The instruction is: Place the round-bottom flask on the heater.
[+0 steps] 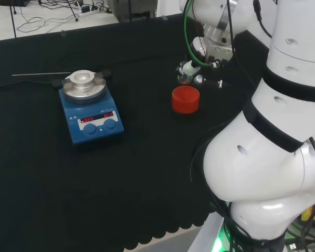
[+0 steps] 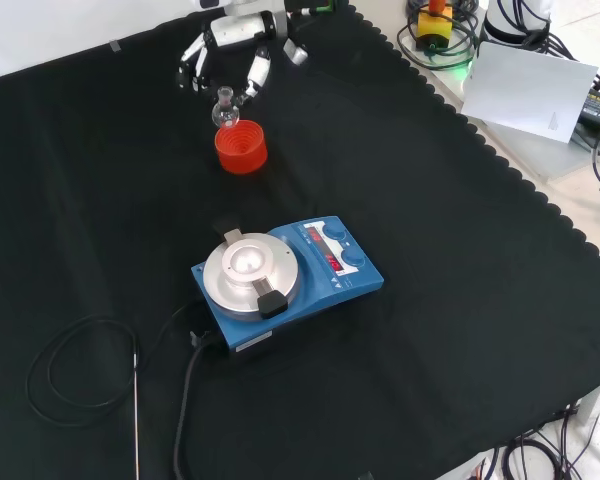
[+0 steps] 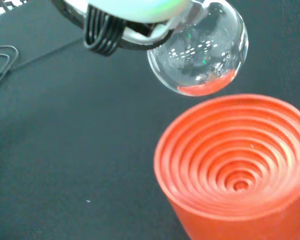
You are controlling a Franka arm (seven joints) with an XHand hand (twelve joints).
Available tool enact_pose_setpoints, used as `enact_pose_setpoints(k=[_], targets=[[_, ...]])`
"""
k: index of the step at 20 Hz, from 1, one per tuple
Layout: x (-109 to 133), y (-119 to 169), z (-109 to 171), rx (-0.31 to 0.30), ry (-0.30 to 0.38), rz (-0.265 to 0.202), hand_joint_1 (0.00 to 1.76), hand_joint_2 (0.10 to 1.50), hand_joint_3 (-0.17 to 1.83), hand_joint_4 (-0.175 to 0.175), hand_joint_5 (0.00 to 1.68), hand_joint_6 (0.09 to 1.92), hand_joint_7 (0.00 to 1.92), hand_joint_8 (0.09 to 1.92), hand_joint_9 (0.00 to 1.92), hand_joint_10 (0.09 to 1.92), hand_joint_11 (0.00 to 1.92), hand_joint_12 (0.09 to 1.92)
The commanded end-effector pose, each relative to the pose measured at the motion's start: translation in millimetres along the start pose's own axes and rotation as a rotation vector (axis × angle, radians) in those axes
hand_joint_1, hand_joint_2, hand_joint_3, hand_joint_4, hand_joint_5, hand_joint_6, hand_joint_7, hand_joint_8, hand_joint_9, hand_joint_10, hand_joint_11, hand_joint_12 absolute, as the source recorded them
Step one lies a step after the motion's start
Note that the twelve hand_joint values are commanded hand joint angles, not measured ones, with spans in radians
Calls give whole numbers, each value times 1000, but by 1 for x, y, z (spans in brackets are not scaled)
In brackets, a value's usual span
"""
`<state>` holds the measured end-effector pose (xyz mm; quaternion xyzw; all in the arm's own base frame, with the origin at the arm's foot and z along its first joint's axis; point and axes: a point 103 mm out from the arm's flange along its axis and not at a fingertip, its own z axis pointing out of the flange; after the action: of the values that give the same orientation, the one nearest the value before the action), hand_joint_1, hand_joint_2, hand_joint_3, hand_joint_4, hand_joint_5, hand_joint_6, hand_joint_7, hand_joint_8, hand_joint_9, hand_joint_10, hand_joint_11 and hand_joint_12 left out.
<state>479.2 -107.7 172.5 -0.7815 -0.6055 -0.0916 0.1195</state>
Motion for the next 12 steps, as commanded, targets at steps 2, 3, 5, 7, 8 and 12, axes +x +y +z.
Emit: enact_pose_setpoints(k=[2, 3, 5, 7, 8, 12], targets=[[39, -7, -30, 21, -27, -37, 1155, 690, 789, -150, 1082, 1056, 431, 687, 759, 563, 579, 1265], [45, -6, -33, 20, -28, -45, 1155, 688, 794, -151, 1083, 1058, 431, 687, 759, 564, 579, 1265], [59, -4, -38, 25, -31, -64, 1156, 685, 799, -151, 1083, 1060, 433, 688, 759, 564, 579, 1265], [74, -1, -42, 16, -37, -93, 1156, 684, 801, -152, 1083, 1061, 437, 689, 759, 564, 579, 1265], [82, 1, -43, 19, -42, -106, 1156, 683, 803, -152, 1083, 1062, 440, 690, 759, 564, 579, 1266], [113, 8, -43, 38, -57, -150, 1156, 681, 807, -152, 1084, 1063, 447, 692, 760, 564, 580, 1266]])
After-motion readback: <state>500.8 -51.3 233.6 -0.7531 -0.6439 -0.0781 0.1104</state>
